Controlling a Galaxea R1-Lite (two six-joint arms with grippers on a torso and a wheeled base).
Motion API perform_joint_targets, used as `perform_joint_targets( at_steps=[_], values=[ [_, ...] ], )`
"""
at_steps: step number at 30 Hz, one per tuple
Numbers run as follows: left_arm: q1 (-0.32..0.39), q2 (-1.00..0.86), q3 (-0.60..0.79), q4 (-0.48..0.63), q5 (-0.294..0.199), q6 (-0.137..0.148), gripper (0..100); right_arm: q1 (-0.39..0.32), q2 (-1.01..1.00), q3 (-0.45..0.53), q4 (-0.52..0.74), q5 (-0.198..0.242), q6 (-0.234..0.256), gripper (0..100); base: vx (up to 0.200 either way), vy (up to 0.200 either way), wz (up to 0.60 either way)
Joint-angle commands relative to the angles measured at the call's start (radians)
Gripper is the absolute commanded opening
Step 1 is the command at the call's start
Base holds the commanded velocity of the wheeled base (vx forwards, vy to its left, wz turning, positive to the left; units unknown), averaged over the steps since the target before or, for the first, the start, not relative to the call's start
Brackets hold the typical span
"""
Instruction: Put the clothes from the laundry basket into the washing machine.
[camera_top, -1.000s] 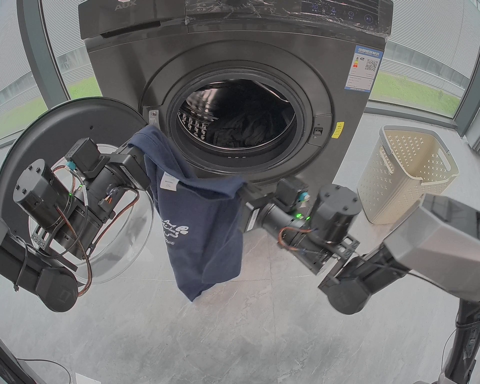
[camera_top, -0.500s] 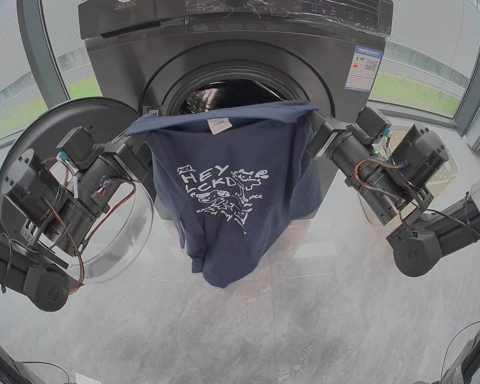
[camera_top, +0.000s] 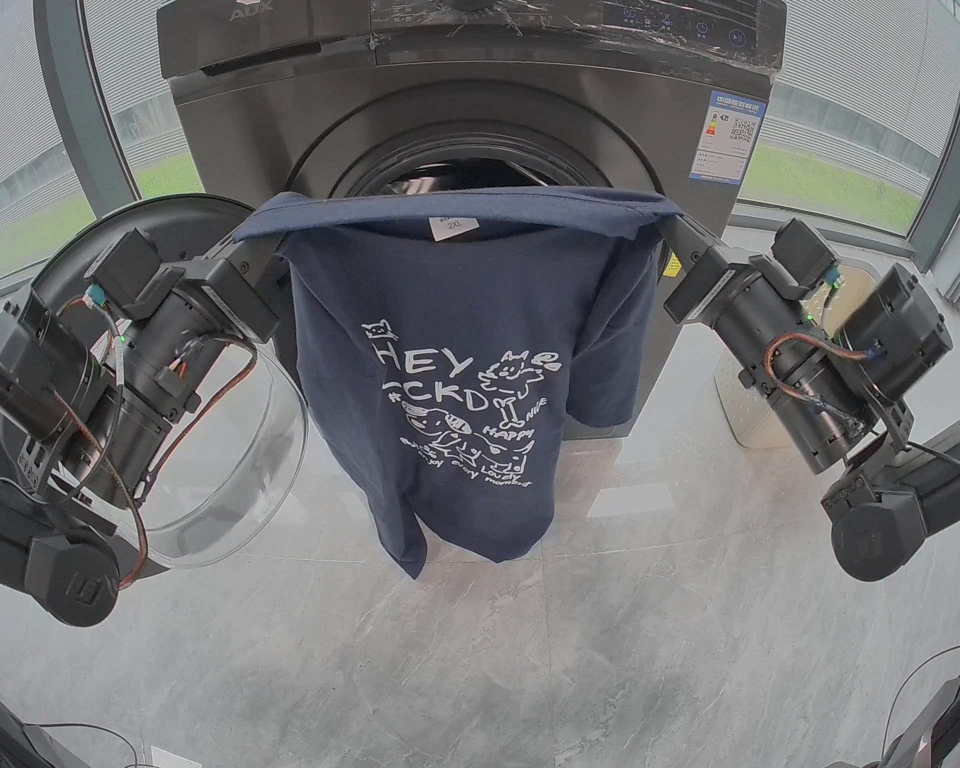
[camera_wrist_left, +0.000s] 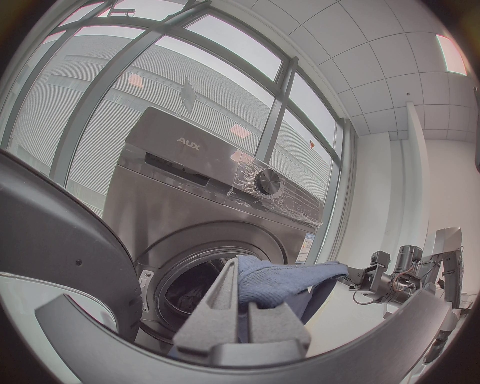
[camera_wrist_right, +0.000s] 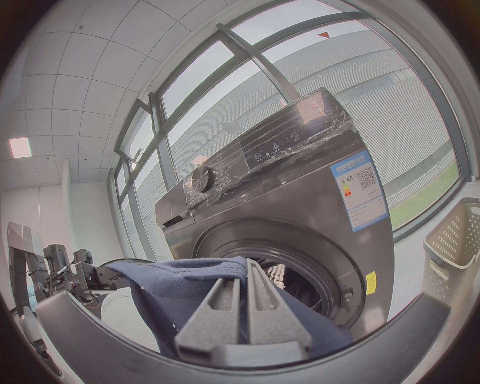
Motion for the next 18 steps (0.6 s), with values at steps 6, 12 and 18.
perform_joint_targets(
  at_steps=[6,12,18],
  values=[
    [-0.007,-0.086,0.053,0.007,0.017,0.004,0,0.009,-0.085,0.033,-0.001,-0.016,0.01,0,0.0,0.0,0.0],
    [-0.007,-0.069,0.071,0.007,0.003,0.006,0,0.013,-0.074,0.041,-0.009,-0.021,0.016,0,0.0,0.0,0.0],
    [-0.024,-0.069,0.073,0.005,0.007,0.007,0,0.004,-0.085,0.065,-0.012,-0.02,0.023,0,0.0,0.0,0.0]
  ],
)
